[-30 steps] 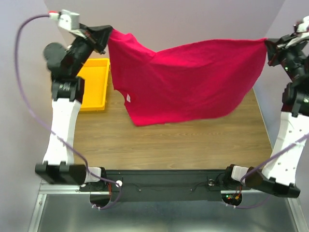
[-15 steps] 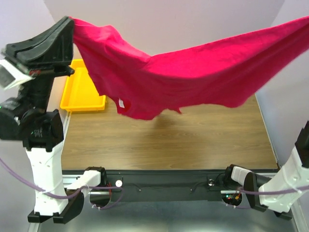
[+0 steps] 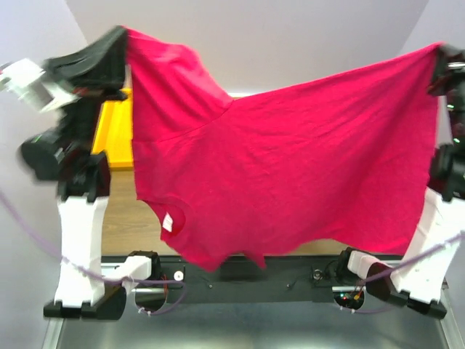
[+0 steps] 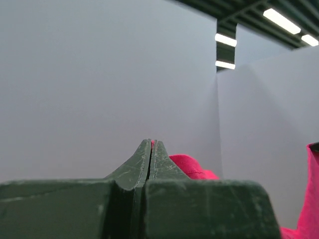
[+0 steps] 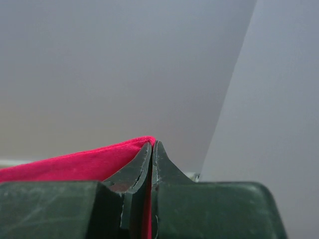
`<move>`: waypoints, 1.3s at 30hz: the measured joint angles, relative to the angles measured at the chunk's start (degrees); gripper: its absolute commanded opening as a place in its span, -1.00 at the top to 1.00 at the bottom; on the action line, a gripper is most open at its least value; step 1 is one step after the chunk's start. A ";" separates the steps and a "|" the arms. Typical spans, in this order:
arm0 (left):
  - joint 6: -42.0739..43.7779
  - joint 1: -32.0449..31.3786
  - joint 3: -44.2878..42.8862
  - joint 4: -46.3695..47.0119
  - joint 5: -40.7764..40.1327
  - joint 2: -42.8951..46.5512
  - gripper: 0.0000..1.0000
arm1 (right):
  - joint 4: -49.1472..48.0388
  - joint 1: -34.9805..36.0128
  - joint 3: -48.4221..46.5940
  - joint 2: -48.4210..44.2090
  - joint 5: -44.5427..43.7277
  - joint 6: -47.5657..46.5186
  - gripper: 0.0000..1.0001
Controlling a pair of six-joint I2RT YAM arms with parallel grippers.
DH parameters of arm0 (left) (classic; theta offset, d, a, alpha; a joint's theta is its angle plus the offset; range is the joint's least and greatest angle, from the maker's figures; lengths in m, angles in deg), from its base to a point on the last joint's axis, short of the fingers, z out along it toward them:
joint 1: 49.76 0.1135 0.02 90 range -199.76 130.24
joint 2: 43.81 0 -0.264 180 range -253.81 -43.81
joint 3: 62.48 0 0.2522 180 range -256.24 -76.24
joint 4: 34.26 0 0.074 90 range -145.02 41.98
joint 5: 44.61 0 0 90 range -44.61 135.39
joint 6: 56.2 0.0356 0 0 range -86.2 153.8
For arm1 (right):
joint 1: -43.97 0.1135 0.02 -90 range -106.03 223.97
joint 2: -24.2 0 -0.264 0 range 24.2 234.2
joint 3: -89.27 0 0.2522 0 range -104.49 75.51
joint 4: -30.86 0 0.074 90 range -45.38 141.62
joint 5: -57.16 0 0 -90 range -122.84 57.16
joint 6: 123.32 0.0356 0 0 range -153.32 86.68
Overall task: Fold and stack the t-shirts
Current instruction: Flatten the tshirt out
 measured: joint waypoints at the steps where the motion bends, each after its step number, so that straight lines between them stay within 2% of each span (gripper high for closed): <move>1: -0.37 0.00 1.53 0.46 0.35 -0.85 1.00 | -0.42 0.00 4.55 0.22 0.83 0.00 0.99; 5: -2.03 -0.09 10.21 3.78 2.01 -9.57 1.00 | -2.84 0.00 20.83 2.05 6.27 0.22 0.99; 8: -2.56 -0.31 14.34 3.80 2.19 -20.44 1.00 | -4.68 0.00 31.10 4.92 9.97 0.87 0.99; 14: -2.45 -0.76 15.13 2.95 2.25 -39.08 1.00 | -13.11 0.02 42.93 16.35 16.59 1.57 0.99; 19: -2.36 -1.22 5.66 1.25 1.66 -54.82 1.00 | -23.78 0.00 43.28 31.71 19.89 3.13 0.99; 26: -2.95 -2.01 -6.82 -4.04 -1.36 -66.88 1.00 | -31.78 0.07 32.81 53.51 22.03 8.33 0.99; 30: -3.17 -2.05 -11.76 -6.99 -3.04 -69.22 1.00 | -34.73 0.11 29.57 57.53 21.97 11.10 0.99; 39: -2.91 -2.05 -13.20 -7.91 -4.85 -69.20 1.00 | -39.74 0.87 22.36 59.14 22.45 16.87 0.99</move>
